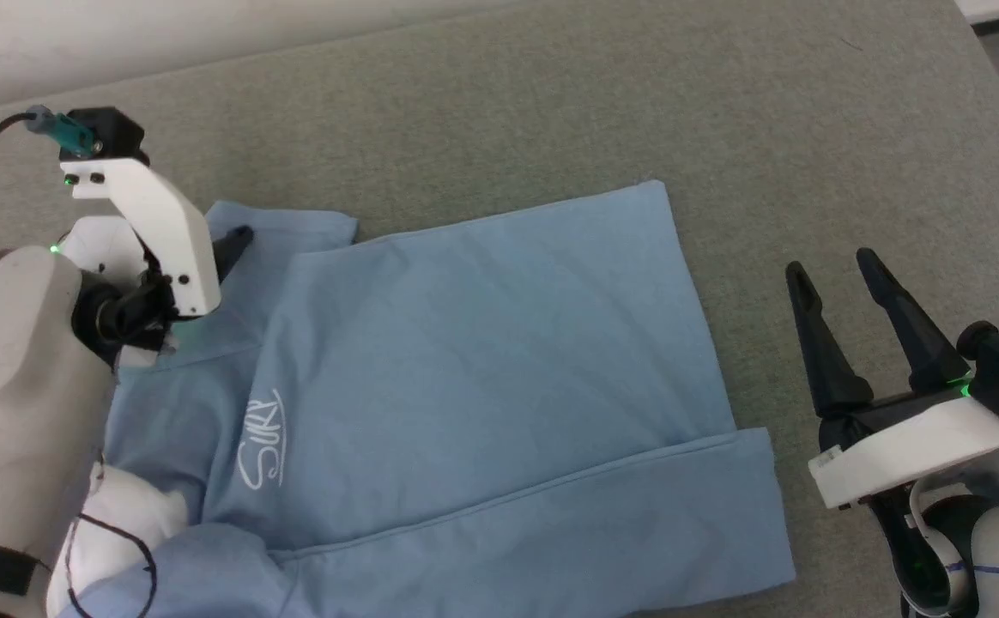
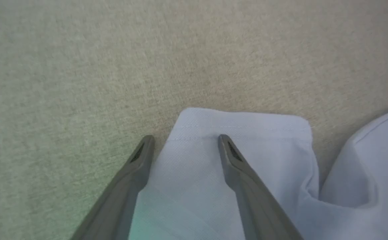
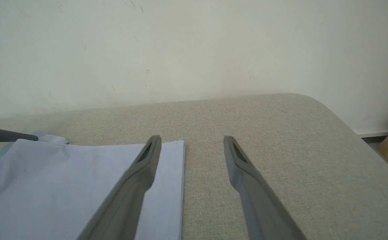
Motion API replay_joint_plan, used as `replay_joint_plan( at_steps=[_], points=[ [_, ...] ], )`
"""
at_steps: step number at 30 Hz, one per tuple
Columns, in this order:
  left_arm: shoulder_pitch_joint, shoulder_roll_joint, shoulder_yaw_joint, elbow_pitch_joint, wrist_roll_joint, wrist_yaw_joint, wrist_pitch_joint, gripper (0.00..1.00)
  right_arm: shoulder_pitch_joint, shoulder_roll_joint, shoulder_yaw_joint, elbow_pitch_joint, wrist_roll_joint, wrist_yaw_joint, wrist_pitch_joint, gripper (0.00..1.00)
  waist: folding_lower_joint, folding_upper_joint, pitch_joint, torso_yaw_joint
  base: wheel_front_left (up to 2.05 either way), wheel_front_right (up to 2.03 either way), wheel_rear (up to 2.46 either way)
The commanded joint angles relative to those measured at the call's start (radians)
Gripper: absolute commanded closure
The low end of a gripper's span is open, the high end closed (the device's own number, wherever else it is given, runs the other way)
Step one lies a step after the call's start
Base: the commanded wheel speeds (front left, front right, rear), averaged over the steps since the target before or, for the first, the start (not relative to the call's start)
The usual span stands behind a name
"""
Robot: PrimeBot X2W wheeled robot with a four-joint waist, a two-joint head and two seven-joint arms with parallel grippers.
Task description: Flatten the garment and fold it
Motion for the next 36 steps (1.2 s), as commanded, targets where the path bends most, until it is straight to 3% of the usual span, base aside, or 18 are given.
replay_joint_plan(
  at_steps=[1, 4, 5, 6, 7, 10, 15, 26, 36],
  points=[
    [-0.017, 0.012, -0.026, 0.048, -0.004, -0.003, 0.077, 0.0, -0.013, 0.008, -0.002, 0.015, 0.015, -0.001, -0.006, 0.0, -0.0002, 0.0, 0.043, -0.047, 0.0, 0.0, 0.0],
    [-0.009, 0.008, -0.056, 0.1, -0.012, 0.009, 0.195, 0.0, -0.014, 0.011, -0.008, 0.034, 0.023, -0.001, -0.008, 0.0, -0.0002, 0.0, 0.048, -0.049, 0.0, 0.0, 0.0],
    [-0.004, 0.005, -0.065, 0.111, -0.013, 0.014, 0.224, 0.31, -0.016, 0.011, -0.01, 0.04, 0.026, -0.001, -0.009, 0.0, -0.0002, 0.0, 0.049, -0.049, 0.0, 0.0, 0.0],
    [0.0, 0.002, -0.072, 0.117, -0.013, 0.018, 0.244, 0.95, -0.019, 0.012, -0.012, 0.046, 0.029, -0.001, -0.01, 0.0, -0.0002, 0.0, 0.05, -0.048, 0.0, 0.0, 0.0],
    [0.005, -0.002, -0.076, 0.124, -0.017, 0.023, 0.262, 1.0, -0.021, 0.011, -0.012, 0.052, 0.034, -0.001, -0.008, 0.0, -0.0002, 0.0, 0.05, -0.046, 0.0, 0.0, 0.0],
    [0.012, -0.01, -0.082, 0.128, -0.021, 0.027, 0.281, 1.0, -0.032, 0.008, -0.009, 0.067, 0.047, -0.001, 0.005, 0.0, -0.0002, 0.0, 0.049, -0.043, 0.0, 0.0, 0.0],
    [0.009, -0.014, -0.07, 0.112, -0.01, 0.045, 0.2, 1.0, -0.108, -0.027, 0.012, 0.149, 0.129, -0.001, 0.089, 0.0, -0.0002, 0.0, 0.038, -0.021, 0.0, 0.0, 0.0],
    [-0.05, -0.044, -0.029, -0.027, 0.013, 0.054, -0.028, 1.0, -0.466, -0.143, 0.107, 0.545, 0.253, -0.001, 0.399, 0.0, -0.0002, 0.0, 0.055, 0.118, 0.0, 0.0, 0.0],
    [-0.054, -0.066, -0.036, -0.175, 0.022, 0.045, -0.093, 1.0, -0.696, -0.189, 0.236, 0.858, 0.254, -0.001, 0.544, 0.0, -0.0002, 0.0, 0.102, 0.211, 0.0, 0.0, 0.0]
  ],
)
